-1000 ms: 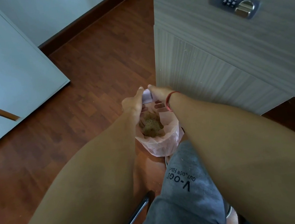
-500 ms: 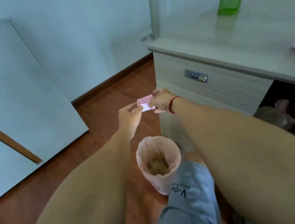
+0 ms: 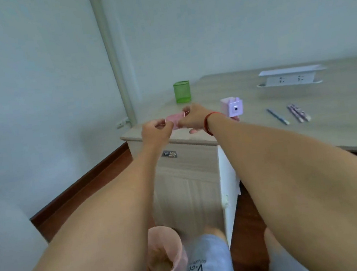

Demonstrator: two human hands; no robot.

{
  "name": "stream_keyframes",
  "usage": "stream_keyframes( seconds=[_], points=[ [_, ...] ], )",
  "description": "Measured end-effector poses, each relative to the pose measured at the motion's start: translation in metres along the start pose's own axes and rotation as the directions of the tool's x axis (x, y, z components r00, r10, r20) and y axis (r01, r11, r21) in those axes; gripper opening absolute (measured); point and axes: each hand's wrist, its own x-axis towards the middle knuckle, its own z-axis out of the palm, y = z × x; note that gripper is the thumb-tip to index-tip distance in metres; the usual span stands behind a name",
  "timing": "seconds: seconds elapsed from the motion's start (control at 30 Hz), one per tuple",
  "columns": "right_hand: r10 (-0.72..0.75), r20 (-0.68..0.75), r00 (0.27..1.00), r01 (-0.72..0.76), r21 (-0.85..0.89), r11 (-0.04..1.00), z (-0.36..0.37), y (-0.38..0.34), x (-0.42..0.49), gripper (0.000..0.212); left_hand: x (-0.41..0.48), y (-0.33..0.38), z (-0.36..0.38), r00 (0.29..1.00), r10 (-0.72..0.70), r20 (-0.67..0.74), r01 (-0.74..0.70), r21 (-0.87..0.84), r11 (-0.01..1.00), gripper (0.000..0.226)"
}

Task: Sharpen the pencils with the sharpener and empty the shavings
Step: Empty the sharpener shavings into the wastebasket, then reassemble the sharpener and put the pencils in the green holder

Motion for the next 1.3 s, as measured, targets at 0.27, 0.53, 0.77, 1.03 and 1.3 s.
stream_keyframes(
  seconds=[0.27, 0.53, 0.77, 1.03, 1.3],
  points=[
    [0.106, -0.222, 0.969, -0.117, -0.041, 0.992, -0.084, 0.059, -0.046, 0.014, -0.012, 0.034, 0.103, 0.953, 0.049, 0.299, -0.058, 0.023, 0.998, 0.027],
    [0.240, -0.409, 0.880, -0.256, 0.018, 0.967, -0.102, 0.123, -0.035, 0.042, 0.007, 0.024, 0.152, 0.980, 0.016, 0.197, -0.036, 0.099, 0.994, 0.052],
    [0.197, -0.464, 0.864, -0.169, 0.102, 0.980, -0.100, 0.133, -0.015, 0.042, 0.030, 0.009, 0.184, 0.969, -0.043, 0.243, 0.032, 0.047, 0.998, 0.093],
    [0.147, -0.485, 0.862, -0.116, 0.095, 0.989, -0.100, 0.139, 0.004, 0.055, 0.039, 0.010, 0.196, 0.987, 0.045, 0.156, -0.042, -0.022, 0.999, 0.063],
    [0.122, -0.478, 0.870, -0.093, 0.085, 0.992, -0.100, 0.144, 0.016, 0.055, 0.038, 0.010, 0.197, 0.983, 0.115, 0.147, -0.117, 0.010, 0.993, 0.060]
  ],
)
